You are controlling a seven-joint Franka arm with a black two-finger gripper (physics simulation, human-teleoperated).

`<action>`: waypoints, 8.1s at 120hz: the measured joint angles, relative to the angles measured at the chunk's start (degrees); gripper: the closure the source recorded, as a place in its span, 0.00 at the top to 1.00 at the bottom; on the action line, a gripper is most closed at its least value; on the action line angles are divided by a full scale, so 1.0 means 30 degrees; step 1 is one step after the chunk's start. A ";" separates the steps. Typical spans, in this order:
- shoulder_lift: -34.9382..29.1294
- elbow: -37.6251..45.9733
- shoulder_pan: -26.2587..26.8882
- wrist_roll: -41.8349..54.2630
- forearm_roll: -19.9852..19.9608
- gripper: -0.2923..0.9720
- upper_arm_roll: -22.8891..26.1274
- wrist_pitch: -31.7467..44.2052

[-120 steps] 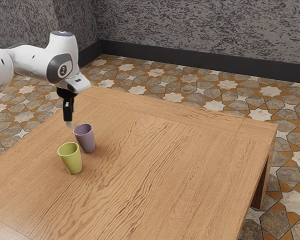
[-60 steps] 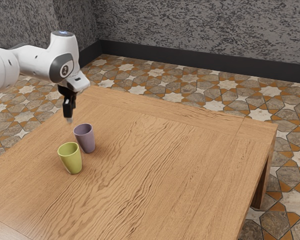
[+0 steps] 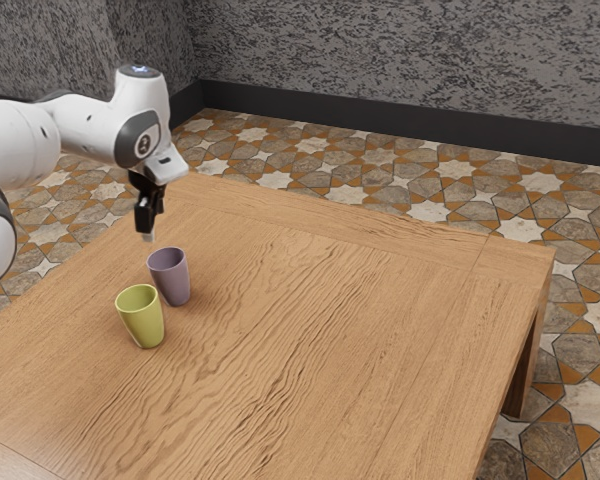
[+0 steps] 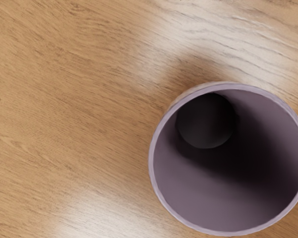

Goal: Place the left cup onto the right cup

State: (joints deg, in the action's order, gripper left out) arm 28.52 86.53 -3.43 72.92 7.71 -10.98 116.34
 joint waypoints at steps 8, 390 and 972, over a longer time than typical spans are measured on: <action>0.0300 -0.0348 0.0040 0.0163 -0.0009 0.77 0.0000 0.0067; -0.2493 0.3042 0.1483 -0.2772 -0.0561 0.15 -0.0041 -0.0155; -0.9389 1.2932 0.1602 -0.6289 0.1012 0.15 -0.0074 0.5591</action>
State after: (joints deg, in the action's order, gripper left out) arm 0.35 125.33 1.38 54.06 10.74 -11.20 133.11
